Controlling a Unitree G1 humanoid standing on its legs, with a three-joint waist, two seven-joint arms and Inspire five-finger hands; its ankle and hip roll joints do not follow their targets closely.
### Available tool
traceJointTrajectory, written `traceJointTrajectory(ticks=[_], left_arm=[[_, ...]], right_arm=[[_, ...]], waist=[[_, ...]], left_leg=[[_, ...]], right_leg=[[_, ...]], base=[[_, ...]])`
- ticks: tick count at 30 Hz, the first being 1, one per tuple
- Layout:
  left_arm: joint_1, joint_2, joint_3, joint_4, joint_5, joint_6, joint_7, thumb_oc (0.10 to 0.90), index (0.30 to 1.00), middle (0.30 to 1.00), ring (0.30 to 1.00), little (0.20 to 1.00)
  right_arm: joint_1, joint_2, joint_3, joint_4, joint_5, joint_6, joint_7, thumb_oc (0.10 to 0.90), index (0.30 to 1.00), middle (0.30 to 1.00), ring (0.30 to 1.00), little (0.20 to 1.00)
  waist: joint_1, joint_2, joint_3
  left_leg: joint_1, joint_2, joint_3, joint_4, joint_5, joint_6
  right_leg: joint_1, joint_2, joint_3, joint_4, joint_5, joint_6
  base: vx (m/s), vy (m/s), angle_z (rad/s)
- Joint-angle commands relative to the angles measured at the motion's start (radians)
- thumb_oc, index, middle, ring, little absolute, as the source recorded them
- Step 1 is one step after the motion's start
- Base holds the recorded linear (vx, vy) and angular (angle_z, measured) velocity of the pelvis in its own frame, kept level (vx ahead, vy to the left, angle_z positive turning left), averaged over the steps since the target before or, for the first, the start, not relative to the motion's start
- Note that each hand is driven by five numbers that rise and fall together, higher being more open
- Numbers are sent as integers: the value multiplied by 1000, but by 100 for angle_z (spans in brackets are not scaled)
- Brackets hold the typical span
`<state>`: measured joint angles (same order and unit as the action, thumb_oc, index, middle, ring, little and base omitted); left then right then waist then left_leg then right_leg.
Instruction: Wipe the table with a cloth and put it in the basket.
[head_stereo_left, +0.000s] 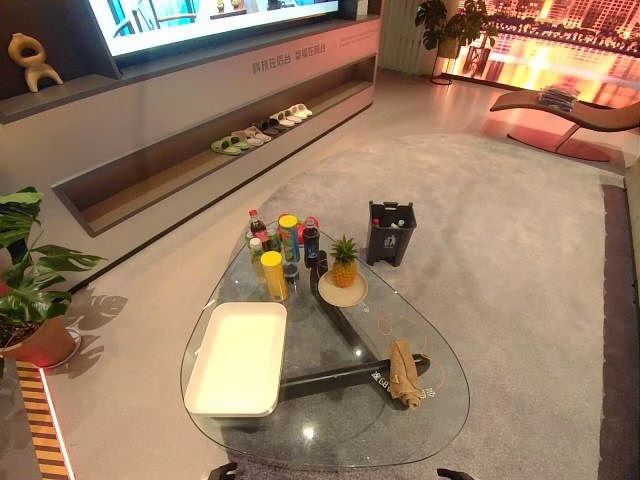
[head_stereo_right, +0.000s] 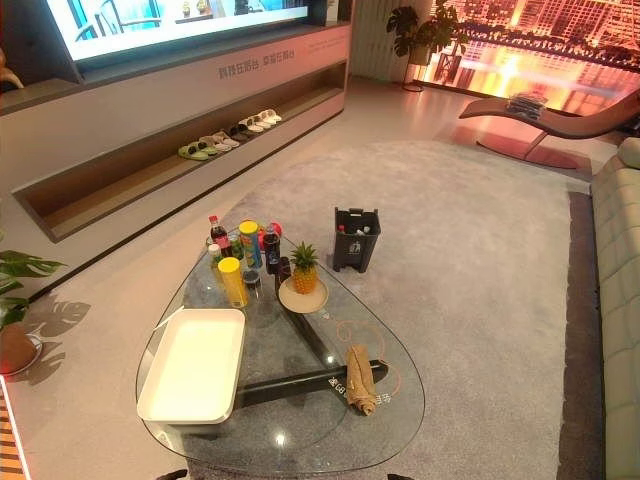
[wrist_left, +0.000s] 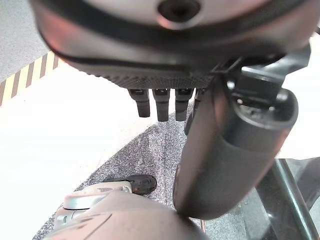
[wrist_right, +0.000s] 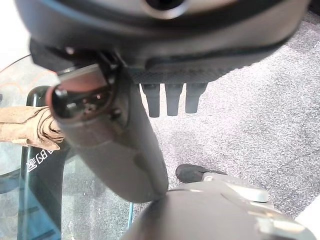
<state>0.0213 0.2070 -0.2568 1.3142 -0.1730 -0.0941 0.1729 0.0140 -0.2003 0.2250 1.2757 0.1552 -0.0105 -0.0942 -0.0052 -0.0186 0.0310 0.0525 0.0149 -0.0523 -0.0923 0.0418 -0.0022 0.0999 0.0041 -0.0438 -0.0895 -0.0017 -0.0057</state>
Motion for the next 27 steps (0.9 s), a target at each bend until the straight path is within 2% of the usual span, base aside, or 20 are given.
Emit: traceJointTrajectory(ticks=[1,10,27], left_arm=[[-56,-30,1,36,-1,7,-30,800,900,900,900,900],[-47,-32,7,43,9,-14,-30,800,900,900,900,900],[-57,-36,-8,45,7,4,-31,800,900,900,900,900]], right_arm=[[-25,9,7,13,-14,-15,-4,800,900,900,900,900],[-27,14,3,33,-22,-28,-3,800,900,900,900,900],[-43,8,-2,82,-31,-54,-1,800,900,900,900,900]], waist=[[4,-15,0],[6,-17,-3],[6,-4,-3]], left_leg=[[35,-33,51,5,-47,32],[35,-32,54,5,-48,32],[40,-33,53,5,-49,33]], right_leg=[[-40,-51,-3,2,73,53],[-40,-49,-1,2,72,52],[-34,-52,-3,2,68,50]], base=[[0,0,0],[0,0,0],[0,0,0]])
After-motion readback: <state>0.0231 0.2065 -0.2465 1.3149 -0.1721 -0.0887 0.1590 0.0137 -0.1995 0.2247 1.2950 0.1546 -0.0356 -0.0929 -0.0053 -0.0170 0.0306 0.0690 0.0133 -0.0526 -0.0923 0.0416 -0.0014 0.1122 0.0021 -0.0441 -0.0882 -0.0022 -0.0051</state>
